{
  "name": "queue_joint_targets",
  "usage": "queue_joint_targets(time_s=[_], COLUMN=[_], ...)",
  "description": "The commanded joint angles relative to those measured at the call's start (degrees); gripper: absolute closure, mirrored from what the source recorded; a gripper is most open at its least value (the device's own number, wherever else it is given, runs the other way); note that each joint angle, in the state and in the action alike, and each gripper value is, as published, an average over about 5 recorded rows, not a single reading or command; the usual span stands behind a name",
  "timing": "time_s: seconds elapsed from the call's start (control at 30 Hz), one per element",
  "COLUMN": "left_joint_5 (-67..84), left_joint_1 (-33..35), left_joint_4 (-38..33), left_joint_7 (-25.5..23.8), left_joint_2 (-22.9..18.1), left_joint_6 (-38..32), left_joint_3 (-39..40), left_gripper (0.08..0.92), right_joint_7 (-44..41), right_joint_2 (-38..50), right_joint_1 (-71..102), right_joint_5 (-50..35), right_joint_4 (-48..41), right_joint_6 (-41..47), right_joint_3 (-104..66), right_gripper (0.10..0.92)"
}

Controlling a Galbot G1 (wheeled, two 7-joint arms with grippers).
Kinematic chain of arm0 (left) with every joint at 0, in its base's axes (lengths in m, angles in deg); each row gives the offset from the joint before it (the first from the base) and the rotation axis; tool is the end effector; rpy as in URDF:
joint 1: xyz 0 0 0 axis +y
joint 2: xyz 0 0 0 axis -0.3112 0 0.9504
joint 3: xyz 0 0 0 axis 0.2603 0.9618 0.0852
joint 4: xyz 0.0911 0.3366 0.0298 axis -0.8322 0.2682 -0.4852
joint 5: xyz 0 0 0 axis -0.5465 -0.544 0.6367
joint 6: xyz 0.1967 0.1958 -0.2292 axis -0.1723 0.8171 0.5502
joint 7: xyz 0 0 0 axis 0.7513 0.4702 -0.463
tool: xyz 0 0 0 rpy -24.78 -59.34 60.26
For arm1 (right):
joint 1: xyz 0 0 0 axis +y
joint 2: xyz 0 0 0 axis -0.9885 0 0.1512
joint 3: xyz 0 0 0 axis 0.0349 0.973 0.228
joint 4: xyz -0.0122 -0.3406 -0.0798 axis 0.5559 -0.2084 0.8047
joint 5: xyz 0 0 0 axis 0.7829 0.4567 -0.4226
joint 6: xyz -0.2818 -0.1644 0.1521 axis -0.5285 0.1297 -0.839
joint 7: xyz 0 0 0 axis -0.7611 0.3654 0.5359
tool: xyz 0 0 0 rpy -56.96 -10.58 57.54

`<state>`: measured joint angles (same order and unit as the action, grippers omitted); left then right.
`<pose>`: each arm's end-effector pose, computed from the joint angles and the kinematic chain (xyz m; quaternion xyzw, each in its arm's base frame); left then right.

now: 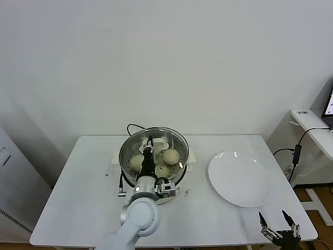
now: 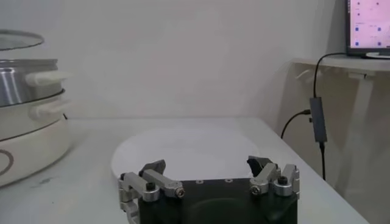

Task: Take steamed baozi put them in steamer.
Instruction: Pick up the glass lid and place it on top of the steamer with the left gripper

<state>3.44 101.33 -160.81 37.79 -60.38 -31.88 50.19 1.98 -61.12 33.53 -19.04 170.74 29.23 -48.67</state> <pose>0.2983 -0.1506 -0.2460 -0.0057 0.7378 0.6750 0.0038 0.0887 -0.2065 -0.3819 -0.0115 -0.9955 0.0098 0.0934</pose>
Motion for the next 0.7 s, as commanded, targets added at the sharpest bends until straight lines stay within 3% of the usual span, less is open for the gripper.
queue_joint_targets(time_s=[0.03, 0.5, 0.7], left_joint_5=[-3.85, -3.86, -1.50], left_joint_1=[-1.98, -1.90, 0.26], left_joint_4=[5.33, 6.86, 2.84], left_joint_7=[-0.74, -0.47, 0.92], left_joint_2=[-1.83, -1.13, -0.90], left_joint_6=[0.65, 0.04, 0.23], left_joint_3=[1.40, -0.17, -0.55], left_gripper=[0.892, 0.892, 0.891], right_joint_7=[-0.45, -0.71, -0.64], right_joint_2=[0.08, 0.21, 0.69], right_joint_1=[0.18, 0.34, -0.12], right_joint_5=[-0.21, -0.57, -0.89], right_joint_4=[-0.58, 0.07, 0.65], right_joint_6=[-0.51, -0.87, -0.77], right_joint_3=[-0.28, -0.04, 0.14], right_gripper=[0.203, 0.203, 0.203])
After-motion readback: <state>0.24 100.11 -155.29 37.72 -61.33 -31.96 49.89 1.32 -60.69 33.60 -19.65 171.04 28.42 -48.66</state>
